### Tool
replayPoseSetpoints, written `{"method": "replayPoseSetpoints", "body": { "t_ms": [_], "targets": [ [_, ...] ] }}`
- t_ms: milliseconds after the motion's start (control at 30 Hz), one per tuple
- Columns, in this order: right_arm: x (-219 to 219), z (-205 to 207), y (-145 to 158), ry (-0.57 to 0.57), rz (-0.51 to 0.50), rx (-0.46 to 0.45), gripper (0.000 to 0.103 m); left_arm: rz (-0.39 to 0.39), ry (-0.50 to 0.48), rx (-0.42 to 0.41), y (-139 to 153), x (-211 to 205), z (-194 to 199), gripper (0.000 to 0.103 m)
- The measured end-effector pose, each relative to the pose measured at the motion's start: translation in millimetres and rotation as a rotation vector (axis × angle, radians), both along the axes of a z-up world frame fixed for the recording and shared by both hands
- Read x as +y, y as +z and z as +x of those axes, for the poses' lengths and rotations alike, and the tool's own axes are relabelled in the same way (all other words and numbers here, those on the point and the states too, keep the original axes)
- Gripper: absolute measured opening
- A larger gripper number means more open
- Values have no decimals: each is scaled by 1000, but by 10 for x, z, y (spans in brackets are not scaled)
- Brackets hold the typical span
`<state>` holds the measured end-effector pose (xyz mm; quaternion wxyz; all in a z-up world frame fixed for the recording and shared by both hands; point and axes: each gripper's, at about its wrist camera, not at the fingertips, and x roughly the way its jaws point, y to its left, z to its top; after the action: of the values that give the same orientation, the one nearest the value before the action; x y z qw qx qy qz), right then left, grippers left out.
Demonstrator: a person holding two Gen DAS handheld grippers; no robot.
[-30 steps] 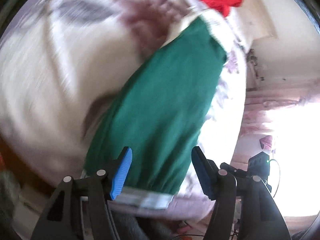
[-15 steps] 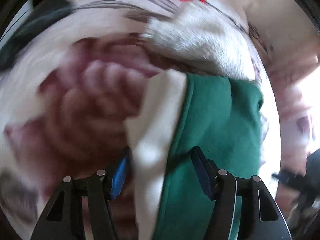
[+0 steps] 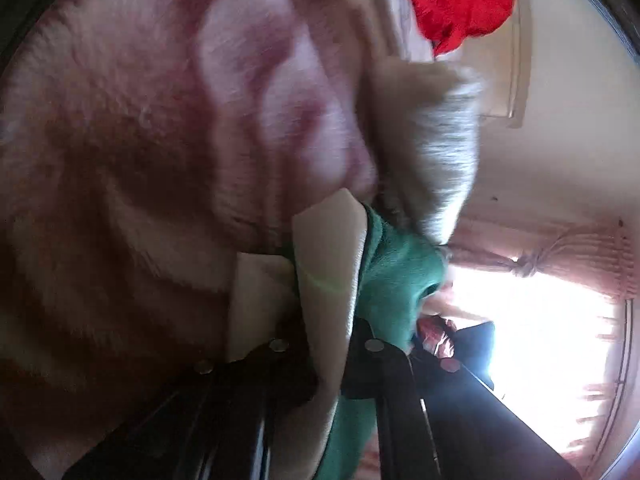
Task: Fold large clothes
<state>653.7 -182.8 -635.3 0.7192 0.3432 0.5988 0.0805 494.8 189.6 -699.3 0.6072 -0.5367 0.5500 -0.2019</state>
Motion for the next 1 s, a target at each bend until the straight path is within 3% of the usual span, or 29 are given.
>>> {"method": "replayPoseSetpoints", "body": {
  "t_ms": [100,133,167,200,267,300,367,467,500,533,600,700,767,800,833,900,1000],
  "targets": [
    [95,179,-3,20,72,-58,59,56,-38,-39,112,-64,12,6],
    [156,295,-41,35,20,-69,52,53,-35,-43,108,-60,16,7],
    [170,342,-102,38,-32,-61,35,38,-28,-44,79,-44,8,9],
    [159,444,-315,28,-103,9,35,37,-30,-46,77,-52,-5,10],
    [54,511,-743,-42,-68,133,33,62,-39,-51,96,-68,38,10],
    [16,526,-822,-79,-34,139,33,84,-49,-55,131,-82,44,10],
    [94,562,-705,-38,-80,128,33,119,-69,-47,205,-75,89,11],
    [235,507,-364,86,-224,108,40,190,-96,-39,419,-83,112,23],
    [245,449,-238,100,-246,82,40,251,-100,-59,549,-56,79,35],
    [243,396,-142,104,-238,55,40,320,-99,-74,677,-23,63,54],
    [240,318,42,103,-161,-3,40,381,-80,-113,816,16,23,63],
    [301,442,30,85,-39,-34,40,385,-77,-111,773,-36,153,63],
    [357,622,-111,56,-33,-47,40,419,-60,-107,682,-92,254,61],
    [415,752,-245,62,-56,-33,40,442,-44,-113,609,-106,315,31],
    [471,874,-366,75,-60,-13,39,437,-57,-87,462,-138,406,16],
    [564,1018,-607,89,-69,39,38,388,-35,-62,267,-72,419,14],
    [665,1029,-478,140,-113,44,40,241,22,-47,211,81,330,16]
  ]
}}
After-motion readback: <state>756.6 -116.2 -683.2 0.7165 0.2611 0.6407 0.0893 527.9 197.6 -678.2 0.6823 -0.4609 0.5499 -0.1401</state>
